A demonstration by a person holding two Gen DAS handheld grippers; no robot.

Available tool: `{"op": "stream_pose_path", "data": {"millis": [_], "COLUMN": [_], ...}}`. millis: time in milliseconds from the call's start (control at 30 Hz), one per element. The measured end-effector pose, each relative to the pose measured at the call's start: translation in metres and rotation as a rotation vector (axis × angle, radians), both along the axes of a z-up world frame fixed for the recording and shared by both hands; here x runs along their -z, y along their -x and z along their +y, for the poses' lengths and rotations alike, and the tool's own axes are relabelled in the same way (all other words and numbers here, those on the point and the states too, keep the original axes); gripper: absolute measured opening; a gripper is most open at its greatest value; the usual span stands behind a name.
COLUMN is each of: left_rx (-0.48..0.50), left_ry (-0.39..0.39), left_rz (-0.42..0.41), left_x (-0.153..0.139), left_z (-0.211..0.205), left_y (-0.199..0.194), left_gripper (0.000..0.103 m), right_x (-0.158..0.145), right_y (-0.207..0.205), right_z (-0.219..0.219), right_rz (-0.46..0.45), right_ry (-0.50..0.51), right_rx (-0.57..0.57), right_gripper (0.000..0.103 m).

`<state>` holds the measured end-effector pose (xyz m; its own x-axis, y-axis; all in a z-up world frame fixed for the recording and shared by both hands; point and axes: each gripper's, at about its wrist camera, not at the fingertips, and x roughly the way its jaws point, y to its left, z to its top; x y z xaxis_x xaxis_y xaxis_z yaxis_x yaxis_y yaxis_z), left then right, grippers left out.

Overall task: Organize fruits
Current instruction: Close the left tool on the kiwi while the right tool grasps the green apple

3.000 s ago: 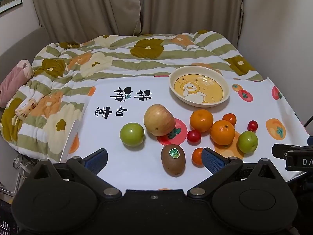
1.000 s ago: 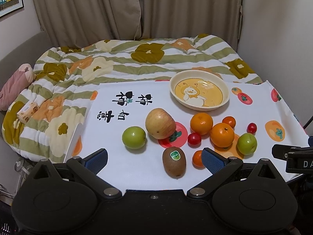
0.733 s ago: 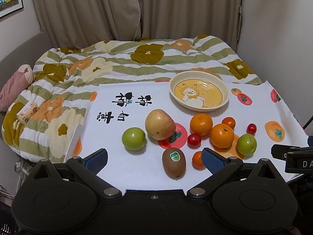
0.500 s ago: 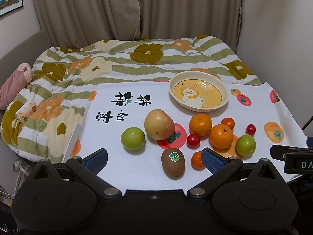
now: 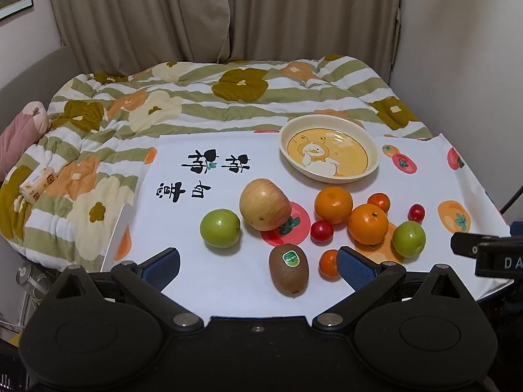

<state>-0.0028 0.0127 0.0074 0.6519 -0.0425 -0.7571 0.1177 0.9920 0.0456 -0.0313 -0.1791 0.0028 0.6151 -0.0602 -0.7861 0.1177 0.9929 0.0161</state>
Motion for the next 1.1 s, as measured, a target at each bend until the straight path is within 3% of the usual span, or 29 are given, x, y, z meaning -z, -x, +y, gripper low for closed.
{"op": "stream_pose_path", "data": {"millis": [267,533,833,1100], "left_rx": [0.048,0.119,0.096,0.057], "left_ry": [-0.001,-0.033,-0.013,-0.013], "left_rz": [-0.016,-0.034,0.004,0.066], "left_x": [0.015,0.049,0.088,0.12], "left_z": [0.011,0.005,-0.009,-0.028], "left_y": [-0.01,-0.02,-0.034,-0.047], "left_gripper": [0.103,0.103,0.102,0.087], "right_x": [0.016,0.055,0.094,0.126], "right_y": [-0.004,-0.008,-0.029,-0.053], "right_z": [0.005,0.004,-0.011,-0.025], "right_rz": [-0.028,-0.048,-0.066,-0.045], "right_ry": [-0.024,0.011,0.016,0.016], "right_rx": [0.028,0.036,0.004,-0.078], "right_gripper": [0.103,0.103,0.103,0.103]}}
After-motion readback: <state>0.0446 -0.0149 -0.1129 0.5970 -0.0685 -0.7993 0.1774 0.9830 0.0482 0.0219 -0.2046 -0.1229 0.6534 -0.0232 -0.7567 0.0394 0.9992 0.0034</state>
